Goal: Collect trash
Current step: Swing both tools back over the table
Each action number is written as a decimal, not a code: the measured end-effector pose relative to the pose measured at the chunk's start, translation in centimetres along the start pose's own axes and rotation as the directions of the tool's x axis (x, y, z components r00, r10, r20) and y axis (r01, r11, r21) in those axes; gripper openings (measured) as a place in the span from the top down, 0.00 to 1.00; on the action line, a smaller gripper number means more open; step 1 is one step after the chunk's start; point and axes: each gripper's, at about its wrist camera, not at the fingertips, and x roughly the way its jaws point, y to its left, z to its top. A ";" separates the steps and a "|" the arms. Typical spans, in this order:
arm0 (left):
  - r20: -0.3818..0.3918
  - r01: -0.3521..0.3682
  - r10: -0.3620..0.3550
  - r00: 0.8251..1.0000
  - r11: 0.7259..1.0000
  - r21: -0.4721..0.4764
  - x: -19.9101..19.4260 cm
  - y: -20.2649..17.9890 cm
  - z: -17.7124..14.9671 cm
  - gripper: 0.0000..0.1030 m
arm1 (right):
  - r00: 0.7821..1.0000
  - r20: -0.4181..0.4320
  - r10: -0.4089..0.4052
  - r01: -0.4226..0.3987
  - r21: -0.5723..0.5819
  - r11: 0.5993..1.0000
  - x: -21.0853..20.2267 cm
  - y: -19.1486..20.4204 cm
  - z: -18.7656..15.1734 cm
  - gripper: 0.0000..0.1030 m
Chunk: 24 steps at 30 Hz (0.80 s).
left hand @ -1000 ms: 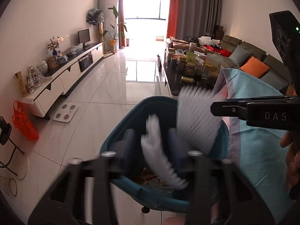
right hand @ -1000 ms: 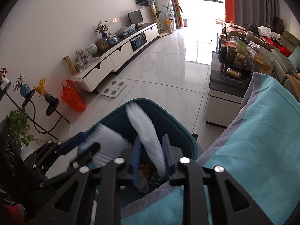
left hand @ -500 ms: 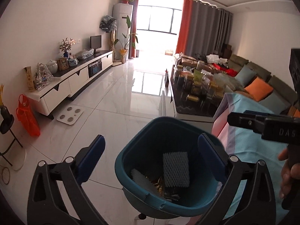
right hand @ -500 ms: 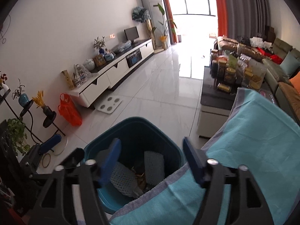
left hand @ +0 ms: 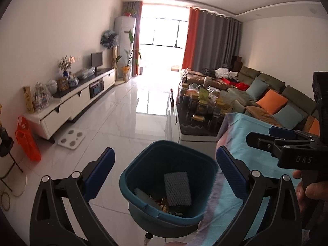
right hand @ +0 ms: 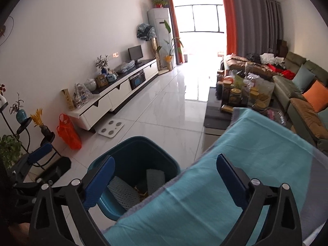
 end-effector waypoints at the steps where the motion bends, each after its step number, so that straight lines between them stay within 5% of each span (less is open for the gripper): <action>1: 0.008 0.008 -0.008 1.000 1.000 0.012 -0.5 -0.4 0.1 0.05 | 1.000 0.008 -0.010 0.010 0.000 1.000 -0.5 -0.3 -0.1 0.06; 24: 0.044 0.190 -0.200 0.979 0.968 0.162 -7.6 -11.7 0.3 0.05 | 0.957 0.142 -0.254 0.240 0.106 0.965 -12.0 -6.6 -5.0 0.06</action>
